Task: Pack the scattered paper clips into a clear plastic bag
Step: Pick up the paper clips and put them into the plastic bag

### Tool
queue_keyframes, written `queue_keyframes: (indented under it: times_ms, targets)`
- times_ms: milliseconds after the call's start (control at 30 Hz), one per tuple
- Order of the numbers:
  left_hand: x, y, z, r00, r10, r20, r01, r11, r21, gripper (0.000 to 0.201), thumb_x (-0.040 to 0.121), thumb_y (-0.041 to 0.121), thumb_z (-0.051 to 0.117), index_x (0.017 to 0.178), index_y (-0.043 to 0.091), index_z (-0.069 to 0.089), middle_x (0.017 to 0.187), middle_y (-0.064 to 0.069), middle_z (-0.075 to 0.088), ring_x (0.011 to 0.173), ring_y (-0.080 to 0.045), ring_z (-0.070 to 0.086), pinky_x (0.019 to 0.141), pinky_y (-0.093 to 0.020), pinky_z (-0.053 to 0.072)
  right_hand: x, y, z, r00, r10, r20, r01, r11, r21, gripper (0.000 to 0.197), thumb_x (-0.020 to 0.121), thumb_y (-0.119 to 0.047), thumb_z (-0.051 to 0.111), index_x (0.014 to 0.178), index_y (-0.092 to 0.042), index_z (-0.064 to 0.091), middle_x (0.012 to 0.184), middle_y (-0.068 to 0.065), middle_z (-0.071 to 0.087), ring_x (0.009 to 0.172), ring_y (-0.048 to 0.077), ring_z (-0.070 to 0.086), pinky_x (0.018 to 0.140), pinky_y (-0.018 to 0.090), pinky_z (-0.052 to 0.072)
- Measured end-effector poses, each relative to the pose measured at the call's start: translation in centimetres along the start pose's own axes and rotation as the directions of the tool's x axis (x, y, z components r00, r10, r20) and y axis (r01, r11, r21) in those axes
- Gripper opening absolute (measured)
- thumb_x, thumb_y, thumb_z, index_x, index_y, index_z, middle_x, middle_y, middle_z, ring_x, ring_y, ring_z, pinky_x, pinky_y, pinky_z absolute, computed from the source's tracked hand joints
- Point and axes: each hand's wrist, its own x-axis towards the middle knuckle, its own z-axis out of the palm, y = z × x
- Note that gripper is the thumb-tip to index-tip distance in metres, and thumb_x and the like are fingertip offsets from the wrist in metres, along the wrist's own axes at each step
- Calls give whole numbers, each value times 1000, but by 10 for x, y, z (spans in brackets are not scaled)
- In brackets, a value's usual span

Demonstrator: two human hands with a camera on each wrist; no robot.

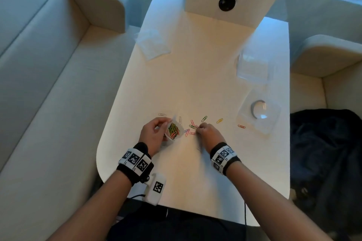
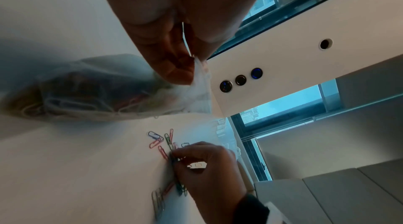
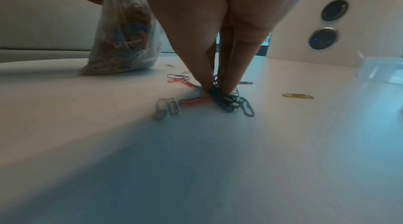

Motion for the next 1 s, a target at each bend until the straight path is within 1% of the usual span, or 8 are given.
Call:
queue_keyframes:
  times_ms: [200,333,433,500,600,767,900,1000]
  targets:
    - [-2,0,9,996,58,71,-66,992,105,20,96,15,60,112,21,70,95,-3,70,76,-17,67,79,-31,60,8,21,-14,880,470,-74,-367,769,524,9,84,-13,71,88,-11,79,87,5,75,81,19,69,85,31,56]
    - [0,-1,15,997,40,62,-47,991,123,23,96,14,60,116,20,70,92,-5,70,70,-18,68,82,-35,59,7,31,-24,687,683,248,-461,146,875,11,75,-12,81,85,-15,80,86,4,77,80,15,73,84,33,59]
    - [3,-2,19,998,19,55,-26,991,130,25,96,13,59,119,17,69,94,-6,70,72,-19,68,85,-36,59,4,11,-49,756,521,397,-218,-371,903,17,81,6,69,98,2,71,98,19,73,82,21,71,82,30,59]
    - [6,-1,23,998,10,58,-18,991,136,28,96,12,59,122,14,68,93,-4,70,74,-19,69,87,-38,58,4,-13,-65,829,404,387,-156,-497,854,22,84,10,64,106,9,66,96,18,72,81,21,71,80,26,59]
    - [8,0,29,998,17,60,-24,991,130,28,96,11,59,123,13,66,93,-5,71,77,-22,71,89,-41,58,3,-44,-70,878,339,339,-179,-424,888,20,83,10,65,102,8,67,89,18,72,75,20,71,77,24,59]
    - [9,2,29,998,41,55,-49,987,151,28,97,16,58,124,15,66,94,-6,74,78,-17,72,83,-31,58,-1,-63,-63,956,292,35,-198,550,811,14,85,-15,70,96,-14,77,90,2,76,82,8,70,79,11,52]
    - [9,1,27,998,40,42,-45,991,126,25,97,12,59,119,16,68,98,-10,74,73,-18,70,83,-34,59,-3,-49,-72,961,255,-107,-96,671,735,16,88,-16,65,99,-18,77,91,-6,76,83,2,69,80,12,52]
    - [10,0,25,999,19,32,-22,992,122,25,96,11,59,117,20,69,101,-11,73,71,-19,70,82,-43,60,-1,-12,-69,839,503,-209,-218,662,717,20,91,-12,60,105,-16,74,102,0,74,88,9,67,80,11,51]
